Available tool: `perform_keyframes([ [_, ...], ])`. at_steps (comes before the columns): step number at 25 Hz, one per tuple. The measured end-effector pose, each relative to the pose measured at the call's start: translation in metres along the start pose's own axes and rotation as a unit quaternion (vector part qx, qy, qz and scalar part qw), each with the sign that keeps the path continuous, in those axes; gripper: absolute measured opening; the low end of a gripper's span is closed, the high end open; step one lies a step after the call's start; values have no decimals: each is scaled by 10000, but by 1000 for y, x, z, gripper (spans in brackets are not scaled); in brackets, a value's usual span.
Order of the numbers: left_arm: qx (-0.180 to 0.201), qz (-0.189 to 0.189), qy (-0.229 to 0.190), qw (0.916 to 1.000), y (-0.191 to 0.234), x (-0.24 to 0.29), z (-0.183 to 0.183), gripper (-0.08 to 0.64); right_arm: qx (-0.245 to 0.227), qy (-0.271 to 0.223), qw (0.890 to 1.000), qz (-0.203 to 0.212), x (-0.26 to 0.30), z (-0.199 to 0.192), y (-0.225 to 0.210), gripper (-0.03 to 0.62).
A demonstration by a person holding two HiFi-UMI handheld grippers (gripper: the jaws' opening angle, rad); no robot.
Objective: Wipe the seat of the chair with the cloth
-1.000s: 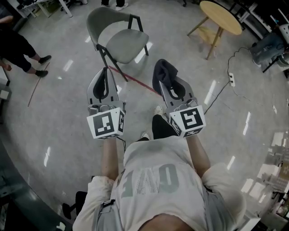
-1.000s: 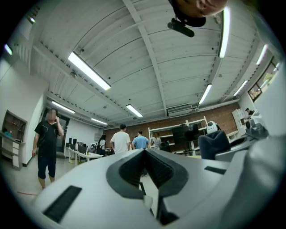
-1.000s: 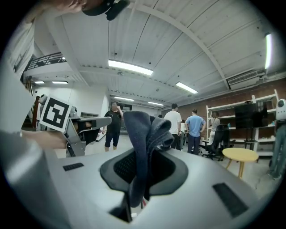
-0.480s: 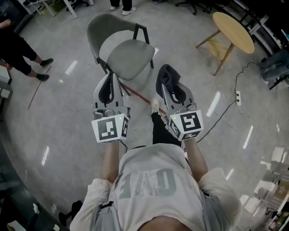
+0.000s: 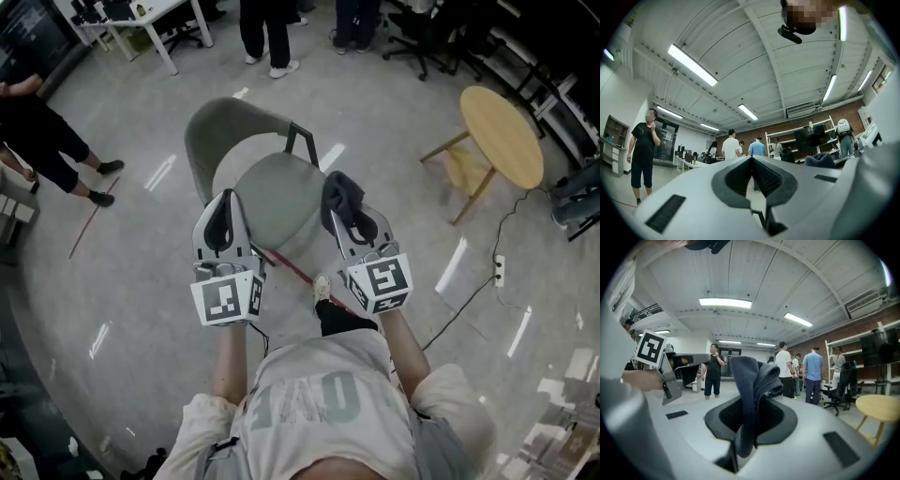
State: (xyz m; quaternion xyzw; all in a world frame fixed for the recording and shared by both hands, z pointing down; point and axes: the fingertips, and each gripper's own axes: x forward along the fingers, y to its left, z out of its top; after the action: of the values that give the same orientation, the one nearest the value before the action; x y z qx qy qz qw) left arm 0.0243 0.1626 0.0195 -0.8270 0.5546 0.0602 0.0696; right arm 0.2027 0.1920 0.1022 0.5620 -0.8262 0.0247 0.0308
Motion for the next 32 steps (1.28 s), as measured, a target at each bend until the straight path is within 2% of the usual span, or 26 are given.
perform_keyframes([
  [5,-21,164,-78,9998,17,75,2,15,-91,-21,9997,223,63,25,-38,49],
  [10,-92,302,-37,9995,25,117,-7,15,-157,27,9989,430,102,31,-59,49],
  [16,-148,255,38,9996,36,138,-12,15,-160,75,9982,577,128,38,-52,49],
  [21,-183,152,7,9997,35,166,-13,15,-303,84,9977,595,145,46,-62,49],
  [27,-152,52,-43,9999,54,182,-4,15,-207,15,9985,506,174,59,-60,49],
  [32,-137,93,-34,9999,73,183,-12,15,-181,33,9978,638,198,55,-42,49],
])
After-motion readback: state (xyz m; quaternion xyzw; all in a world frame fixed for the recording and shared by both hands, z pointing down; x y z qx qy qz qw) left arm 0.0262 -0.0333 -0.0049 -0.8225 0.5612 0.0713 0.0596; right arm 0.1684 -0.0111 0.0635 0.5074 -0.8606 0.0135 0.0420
